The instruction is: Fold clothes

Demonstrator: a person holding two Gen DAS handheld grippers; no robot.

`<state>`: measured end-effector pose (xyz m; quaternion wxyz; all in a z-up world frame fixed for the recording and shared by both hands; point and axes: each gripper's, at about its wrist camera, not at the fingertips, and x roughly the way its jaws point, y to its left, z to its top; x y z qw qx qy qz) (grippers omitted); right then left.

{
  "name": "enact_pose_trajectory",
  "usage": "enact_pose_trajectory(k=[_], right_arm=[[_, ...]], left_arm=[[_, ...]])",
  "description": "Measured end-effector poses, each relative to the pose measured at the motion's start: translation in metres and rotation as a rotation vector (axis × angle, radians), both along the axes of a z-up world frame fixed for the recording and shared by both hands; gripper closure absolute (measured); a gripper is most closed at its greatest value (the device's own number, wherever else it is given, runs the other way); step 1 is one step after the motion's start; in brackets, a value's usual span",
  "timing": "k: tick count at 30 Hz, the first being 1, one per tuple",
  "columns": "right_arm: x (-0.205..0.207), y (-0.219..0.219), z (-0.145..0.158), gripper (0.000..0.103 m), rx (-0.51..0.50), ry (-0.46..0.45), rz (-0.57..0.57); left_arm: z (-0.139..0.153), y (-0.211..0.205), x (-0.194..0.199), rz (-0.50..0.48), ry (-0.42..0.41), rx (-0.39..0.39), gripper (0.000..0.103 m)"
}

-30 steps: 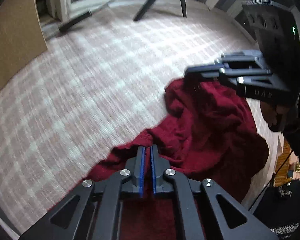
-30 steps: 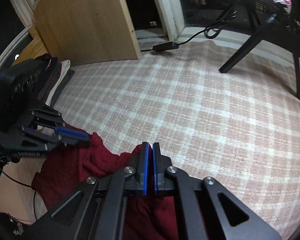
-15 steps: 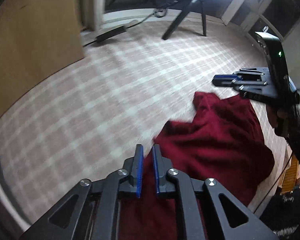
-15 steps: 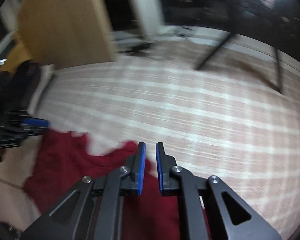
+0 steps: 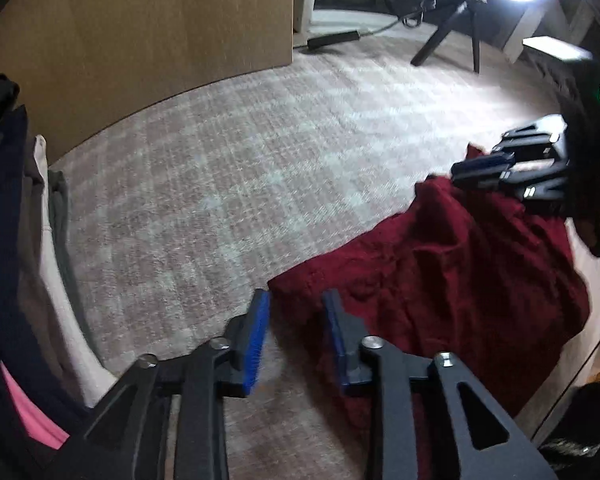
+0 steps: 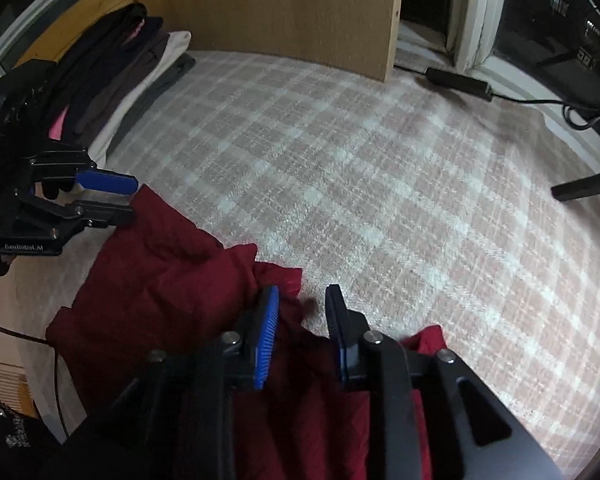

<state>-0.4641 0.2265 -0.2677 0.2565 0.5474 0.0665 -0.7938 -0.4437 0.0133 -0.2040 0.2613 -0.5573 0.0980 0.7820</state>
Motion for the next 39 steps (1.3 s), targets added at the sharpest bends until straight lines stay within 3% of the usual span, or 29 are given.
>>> enact_pose_trajectory(k=[1,2,3,5,10,12,15,21,27,29,30,31,32,36,37,39], right_arm=[[-0.001,0.0,-0.002,0.079,-0.002,-0.007,0.003],[-0.002,0.0,-0.005,0.09,-0.005,-0.014,0.005],[-0.001,0.003,-0.004,0.1,-0.02,-0.013,-0.001],[0.001,0.011,0.001,0.101,-0.063,-0.001,-0.027],[-0.009,0.047,0.018,0.101,-0.202,0.036,-0.171],[-0.015,0.05,0.011,0.101,-0.22,-0.005,-0.184],[-0.023,0.054,0.002,0.097,-0.245,-0.066,-0.201],[0.005,0.005,0.009,0.096,-0.079,-0.001,0.015],[0.016,-0.024,0.0,0.073,0.049,0.034,0.098],[0.016,-0.029,-0.002,0.074,0.077,0.054,0.107],[0.016,-0.032,-0.004,0.08,0.089,0.063,0.111],[0.013,-0.03,-0.003,0.094,0.072,0.053,0.109],[0.01,-0.028,-0.003,0.099,0.055,0.043,0.106],[-0.007,0.0,0.009,0.099,-0.075,0.028,-0.024],[-0.017,0.015,0.009,0.099,-0.156,-0.014,-0.093],[-0.02,0.023,0.01,0.099,-0.144,0.0,-0.126]], left_arm=[[-0.004,0.003,-0.001,-0.009,-0.008,-0.003,0.073],[-0.008,0.007,-0.003,-0.02,-0.016,-0.007,0.074],[-0.013,0.01,-0.003,-0.029,-0.025,-0.013,0.081],[-0.013,0.011,-0.002,-0.033,-0.01,-0.012,0.1],[0.004,-0.012,0.01,0.039,0.039,0.059,0.1],[0.007,-0.028,0.015,0.07,0.024,0.105,0.1],[-0.005,-0.023,0.017,0.079,0.008,0.083,0.1],[-0.009,-0.01,0.014,0.033,0.006,0.071,0.1],[-0.007,-0.004,0.017,0.013,0.009,0.065,0.1],[-0.006,-0.008,0.02,0.008,0.01,0.058,0.1],[-0.006,-0.007,0.02,0.006,0.01,0.056,0.1],[-0.006,-0.008,0.02,0.006,0.01,0.055,0.1],[-0.007,-0.008,0.019,0.006,0.01,0.055,0.1],[-0.008,-0.011,0.02,-0.002,0.007,0.052,0.1],[-0.008,-0.013,0.021,-0.005,0.005,0.051,0.1],[-0.011,-0.014,0.022,-0.004,0.001,0.046,0.1]])
